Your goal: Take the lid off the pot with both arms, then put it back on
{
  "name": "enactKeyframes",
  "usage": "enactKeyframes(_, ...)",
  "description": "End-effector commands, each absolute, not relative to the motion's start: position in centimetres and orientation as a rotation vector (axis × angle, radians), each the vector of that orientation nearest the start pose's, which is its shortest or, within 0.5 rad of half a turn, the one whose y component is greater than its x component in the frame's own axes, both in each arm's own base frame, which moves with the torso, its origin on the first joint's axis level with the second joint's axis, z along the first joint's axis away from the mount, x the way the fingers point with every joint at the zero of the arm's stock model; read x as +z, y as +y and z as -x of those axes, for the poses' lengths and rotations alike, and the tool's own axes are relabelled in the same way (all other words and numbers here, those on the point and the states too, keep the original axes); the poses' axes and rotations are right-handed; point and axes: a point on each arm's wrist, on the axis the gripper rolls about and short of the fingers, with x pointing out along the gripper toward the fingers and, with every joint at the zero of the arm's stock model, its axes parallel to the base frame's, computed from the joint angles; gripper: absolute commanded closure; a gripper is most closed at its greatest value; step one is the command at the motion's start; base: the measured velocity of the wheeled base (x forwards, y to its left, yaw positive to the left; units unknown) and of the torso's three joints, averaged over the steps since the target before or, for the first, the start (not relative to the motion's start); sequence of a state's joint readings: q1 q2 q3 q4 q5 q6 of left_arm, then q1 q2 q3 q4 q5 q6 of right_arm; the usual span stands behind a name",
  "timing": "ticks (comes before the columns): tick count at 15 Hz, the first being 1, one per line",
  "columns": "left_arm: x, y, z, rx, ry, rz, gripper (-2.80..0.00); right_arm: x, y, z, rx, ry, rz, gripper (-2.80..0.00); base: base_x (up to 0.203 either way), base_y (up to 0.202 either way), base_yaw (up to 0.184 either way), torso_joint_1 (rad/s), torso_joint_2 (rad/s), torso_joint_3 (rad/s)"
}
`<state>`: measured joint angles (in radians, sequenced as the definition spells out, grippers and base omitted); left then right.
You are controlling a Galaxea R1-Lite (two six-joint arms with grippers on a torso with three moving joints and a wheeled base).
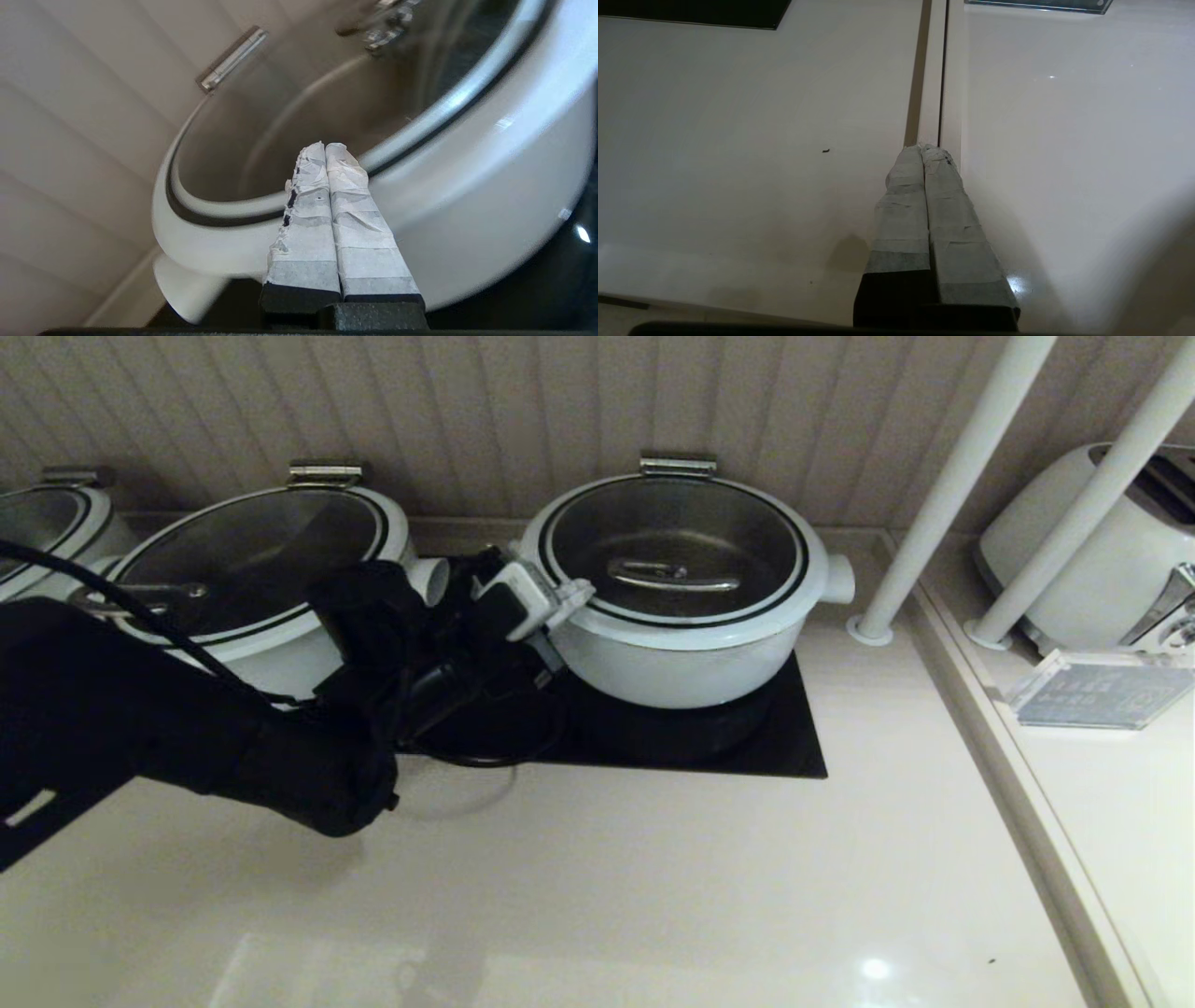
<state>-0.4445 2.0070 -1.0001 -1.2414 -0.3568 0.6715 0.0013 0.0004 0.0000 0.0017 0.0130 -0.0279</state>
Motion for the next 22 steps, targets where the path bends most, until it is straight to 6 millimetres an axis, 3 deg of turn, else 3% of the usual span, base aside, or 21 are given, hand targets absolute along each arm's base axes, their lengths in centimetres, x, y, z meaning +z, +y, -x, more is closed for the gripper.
enactKeyframes(1,16.7,-17.1,-34.0,-0.701,-0.459,-0.627,0.00,7.5,0.0,2.3,0.015,0.001,0.029,0.00,0.000,0.000,0.000,0.000,0.00,0.000)
enactKeyframes(7,15.6,-16.9,-33.8,-0.706,-0.438,-0.629,0.00,7.5,0.0,2.3,0.015,0.001,0.028,0.00,0.000,0.000,0.000,0.000,0.00,0.000)
enactKeyframes(11,16.6,-16.4,-33.1,-0.691,-0.454,-0.626,0.00,7.5,0.0,2.3,0.015,0.001,0.029,0.00,0.000,0.000,0.000,0.000,0.00,0.000)
enactKeyframes(14,18.5,-14.9,-31.4,-0.603,-0.453,-0.615,0.00,7.5,0.0,2.3,0.015,0.001,0.029,0.00,0.000,0.000,0.000,0.000,0.00,0.000)
enactKeyframes(17,20.8,-12.0,-28.7,-0.475,-0.444,-0.593,0.00,7.5,0.0,2.3,0.015,0.001,0.029,0.00,0.000,0.000,0.000,0.000,0.00,0.000)
enactKeyframes(22,22.2,-4.7,-24.5,-0.215,-0.374,-0.605,0.00,7.5,0.0,2.3,0.015,0.001,0.029,0.00,0.000,0.000,0.000,0.000,0.00,0.000)
